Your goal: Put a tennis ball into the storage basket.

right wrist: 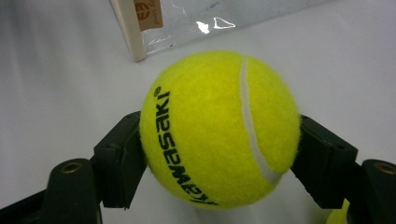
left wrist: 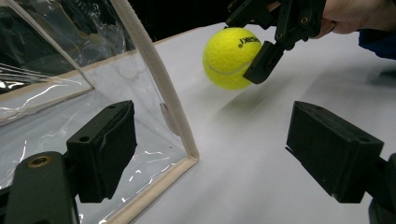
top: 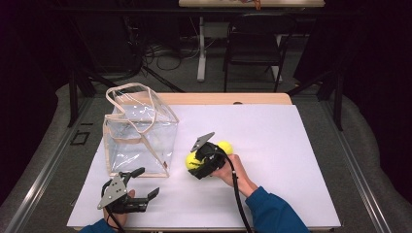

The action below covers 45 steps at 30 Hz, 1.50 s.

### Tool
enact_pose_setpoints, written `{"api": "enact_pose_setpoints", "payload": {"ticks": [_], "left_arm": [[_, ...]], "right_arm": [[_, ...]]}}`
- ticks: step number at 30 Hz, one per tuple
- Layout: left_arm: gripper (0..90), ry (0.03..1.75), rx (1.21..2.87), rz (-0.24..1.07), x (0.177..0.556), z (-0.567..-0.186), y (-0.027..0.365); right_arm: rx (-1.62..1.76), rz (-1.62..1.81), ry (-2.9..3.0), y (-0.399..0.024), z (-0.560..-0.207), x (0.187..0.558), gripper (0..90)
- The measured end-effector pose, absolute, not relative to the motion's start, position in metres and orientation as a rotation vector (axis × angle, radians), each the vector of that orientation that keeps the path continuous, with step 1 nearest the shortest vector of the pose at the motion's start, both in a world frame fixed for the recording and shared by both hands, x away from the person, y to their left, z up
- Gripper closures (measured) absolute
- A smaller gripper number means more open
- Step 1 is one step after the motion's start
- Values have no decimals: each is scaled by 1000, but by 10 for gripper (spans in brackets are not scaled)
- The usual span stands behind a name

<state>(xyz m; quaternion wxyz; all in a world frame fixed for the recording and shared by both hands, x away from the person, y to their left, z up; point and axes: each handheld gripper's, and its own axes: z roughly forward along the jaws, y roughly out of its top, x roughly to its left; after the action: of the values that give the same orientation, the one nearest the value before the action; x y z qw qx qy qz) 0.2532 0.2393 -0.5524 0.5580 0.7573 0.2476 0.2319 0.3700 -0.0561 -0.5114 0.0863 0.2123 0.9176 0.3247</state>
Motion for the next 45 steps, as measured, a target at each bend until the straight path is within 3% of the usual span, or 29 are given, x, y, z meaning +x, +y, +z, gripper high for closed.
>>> {"api": "enact_pose_setpoints", "payload": {"ticks": [45], "left_arm": [[158, 580, 1782, 528, 256, -552, 238]], "right_arm": [[656, 1016, 2662, -74, -469, 386, 257]]}}
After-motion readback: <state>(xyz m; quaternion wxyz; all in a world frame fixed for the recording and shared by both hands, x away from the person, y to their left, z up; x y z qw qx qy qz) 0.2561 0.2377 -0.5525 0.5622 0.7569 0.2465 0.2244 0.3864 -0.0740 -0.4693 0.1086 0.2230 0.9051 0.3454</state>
